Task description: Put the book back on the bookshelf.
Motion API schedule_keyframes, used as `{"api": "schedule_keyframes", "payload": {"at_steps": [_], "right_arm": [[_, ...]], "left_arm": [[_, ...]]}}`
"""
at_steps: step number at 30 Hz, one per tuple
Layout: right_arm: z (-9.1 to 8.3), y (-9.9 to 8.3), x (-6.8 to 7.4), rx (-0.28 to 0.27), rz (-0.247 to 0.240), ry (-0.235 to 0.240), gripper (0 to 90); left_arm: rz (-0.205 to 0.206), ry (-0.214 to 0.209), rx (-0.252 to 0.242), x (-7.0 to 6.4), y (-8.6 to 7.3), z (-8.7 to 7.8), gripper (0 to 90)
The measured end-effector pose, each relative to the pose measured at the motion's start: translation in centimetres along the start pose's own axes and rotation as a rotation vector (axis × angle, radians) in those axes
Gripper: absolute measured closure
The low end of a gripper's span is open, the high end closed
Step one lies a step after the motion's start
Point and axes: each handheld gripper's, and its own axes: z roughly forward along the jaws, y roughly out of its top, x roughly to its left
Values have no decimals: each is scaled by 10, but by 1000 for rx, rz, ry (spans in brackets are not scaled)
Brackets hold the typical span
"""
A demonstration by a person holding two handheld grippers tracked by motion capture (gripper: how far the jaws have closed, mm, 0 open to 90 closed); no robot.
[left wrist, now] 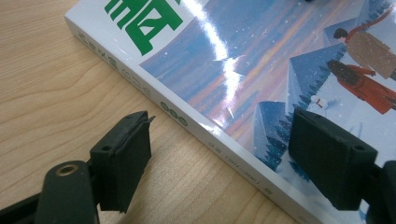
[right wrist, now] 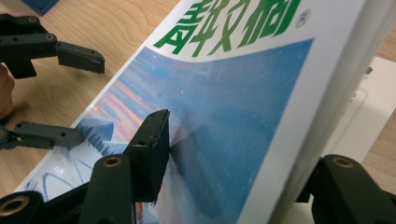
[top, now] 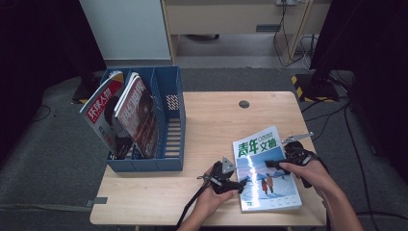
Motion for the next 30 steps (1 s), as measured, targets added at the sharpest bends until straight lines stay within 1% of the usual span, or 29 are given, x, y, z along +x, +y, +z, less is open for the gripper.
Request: {"api": "schedule_keyframes", "payload": {"at_steps": [3, 5, 6, 7, 9, 10, 13, 16, 18, 22, 26, 30], "right_arm": [[3, 3, 0, -5, -8, -1, 451], [3, 5, -1, -17, -4, 0, 451], [3, 6, -1, -23, -11, 1, 453], [3, 8, -1, -25, -3, 1, 460], [3, 11, -1, -22, -2, 0, 466], [3, 13, -1, -29, -8, -9, 477], [3, 16, -1, -24, -5, -10, 523], [3, 17, 1, -22, -6, -5, 576], [3, 18, 2, -21, 4, 4, 618], [3, 18, 3, -24, -3, 13, 676], [1, 19, 4, -46, -4, 27, 723], [0, 20, 8, -65, -3, 30, 754]], "left_arm": [[0, 0, 0, 0, 0, 0, 206], [0, 0, 0, 0, 0, 0, 206], [0, -1, 0, 0, 0, 0, 206], [-1, -1, 0, 0, 0, 0, 206], [0, -1, 0, 0, 0, 0, 206], [0, 0, 0, 0, 0, 0, 206], [0, -2, 0, 0, 0, 0, 206], [1, -1, 0, 0, 0, 0, 206], [1, -1, 0, 0, 0, 0, 206], [0, -2, 0, 0, 0, 0, 206], [-5, -6, 2, 1, 0, 0, 205], [-9, -7, 1, 1, 0, 0, 204]]}}
